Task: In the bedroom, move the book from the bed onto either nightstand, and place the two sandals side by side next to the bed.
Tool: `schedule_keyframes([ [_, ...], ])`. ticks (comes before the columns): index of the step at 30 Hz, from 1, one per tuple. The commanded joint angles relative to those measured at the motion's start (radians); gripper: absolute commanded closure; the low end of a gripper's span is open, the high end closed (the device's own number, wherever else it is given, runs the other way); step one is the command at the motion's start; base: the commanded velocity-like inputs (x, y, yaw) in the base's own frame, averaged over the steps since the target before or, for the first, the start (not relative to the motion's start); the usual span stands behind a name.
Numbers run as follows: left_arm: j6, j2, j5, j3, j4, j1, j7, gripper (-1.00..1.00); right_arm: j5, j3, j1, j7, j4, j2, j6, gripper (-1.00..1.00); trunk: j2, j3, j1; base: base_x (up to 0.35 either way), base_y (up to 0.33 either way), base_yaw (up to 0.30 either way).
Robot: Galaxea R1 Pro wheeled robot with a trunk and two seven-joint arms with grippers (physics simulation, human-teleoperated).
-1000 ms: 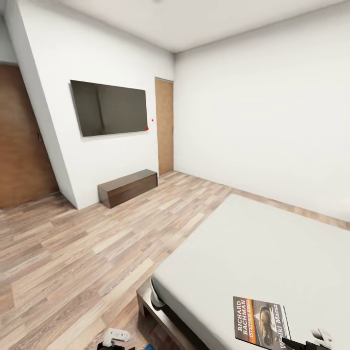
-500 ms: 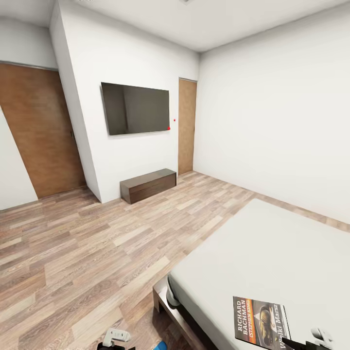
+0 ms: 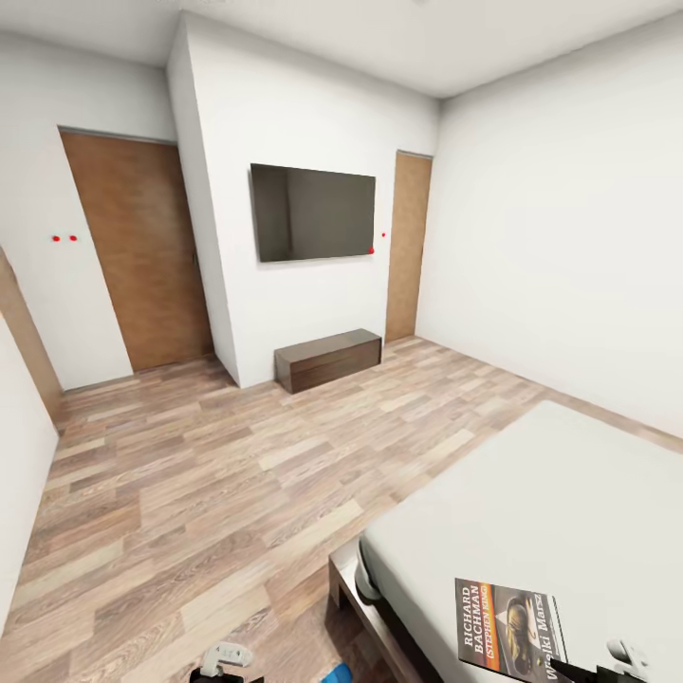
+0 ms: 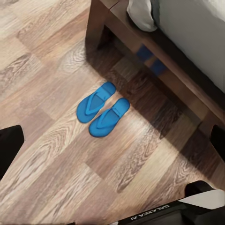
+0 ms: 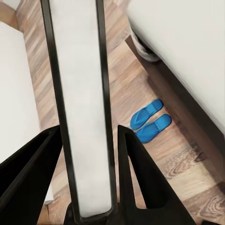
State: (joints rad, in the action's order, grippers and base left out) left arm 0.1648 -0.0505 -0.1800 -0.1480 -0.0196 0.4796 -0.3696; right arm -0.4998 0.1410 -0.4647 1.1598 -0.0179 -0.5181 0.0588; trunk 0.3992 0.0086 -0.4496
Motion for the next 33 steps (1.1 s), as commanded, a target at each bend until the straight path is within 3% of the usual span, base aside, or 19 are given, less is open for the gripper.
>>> schedule_keyframes([
  [1, 0.004, 0.0, -0.01, -0.008, 0.001, 0.001, -0.002, -1.0, -0.011, 0.002, 0.0, 0.003, -0.001, 0.0, 0.006, 1.0, 0.001, 0.0, 0.0, 0.0, 0.0, 0.29],
  [33, 0.005, -0.002, -0.009, -0.01, 0.001, 0.001, -0.002, -1.0, -0.011, 0.002, 0.0, 0.004, -0.001, 0.0, 0.006, 1.0, 0.001, 0.0, 0.0, 0.0, 0.0, 0.291],
])
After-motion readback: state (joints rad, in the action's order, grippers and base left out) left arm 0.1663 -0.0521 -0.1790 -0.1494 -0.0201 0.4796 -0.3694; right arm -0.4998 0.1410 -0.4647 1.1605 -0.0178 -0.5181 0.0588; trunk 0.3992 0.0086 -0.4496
